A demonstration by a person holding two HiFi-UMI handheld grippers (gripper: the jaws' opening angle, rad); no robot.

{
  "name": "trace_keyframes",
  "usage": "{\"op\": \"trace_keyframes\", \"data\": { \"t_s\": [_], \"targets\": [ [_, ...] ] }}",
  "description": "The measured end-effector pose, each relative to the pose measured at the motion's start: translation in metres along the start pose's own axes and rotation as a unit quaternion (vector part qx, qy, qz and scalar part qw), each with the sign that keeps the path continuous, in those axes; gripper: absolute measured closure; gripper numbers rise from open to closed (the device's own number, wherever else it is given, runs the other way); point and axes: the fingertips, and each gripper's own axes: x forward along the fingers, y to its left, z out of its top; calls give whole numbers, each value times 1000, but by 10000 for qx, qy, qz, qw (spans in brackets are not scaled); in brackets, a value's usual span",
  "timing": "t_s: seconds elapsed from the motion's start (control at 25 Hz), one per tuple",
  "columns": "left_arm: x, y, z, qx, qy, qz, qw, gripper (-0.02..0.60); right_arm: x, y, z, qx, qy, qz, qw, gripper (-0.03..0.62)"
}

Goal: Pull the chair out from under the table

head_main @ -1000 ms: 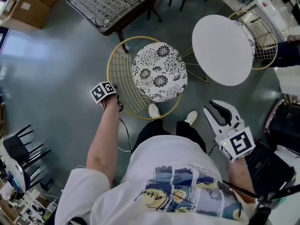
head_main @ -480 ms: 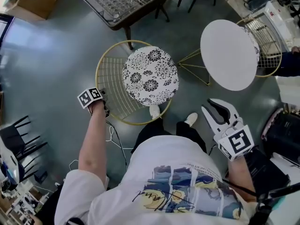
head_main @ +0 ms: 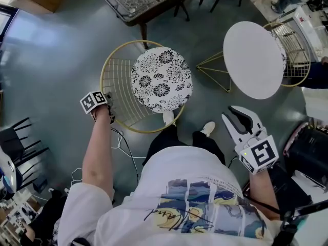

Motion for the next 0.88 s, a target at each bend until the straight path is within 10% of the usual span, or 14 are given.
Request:
{"op": "trace_keyframes", "data": {
  "t_s": [0.36,0.6,0.88],
  "targets": [
    [-27,0,-2,516,-424,818,9944,449,-23,-20,-22,-46,-112,201,9997,500],
    [-107,-25,-12,1266,-1493,1450,9699,445,-46,-34,-29,-231,-389,550,9975,500],
    [-202,-157,-69,1948,-2450,297,9493,445,-82,-48,-24,-502,-660,934,9922,500]
  ]
}}
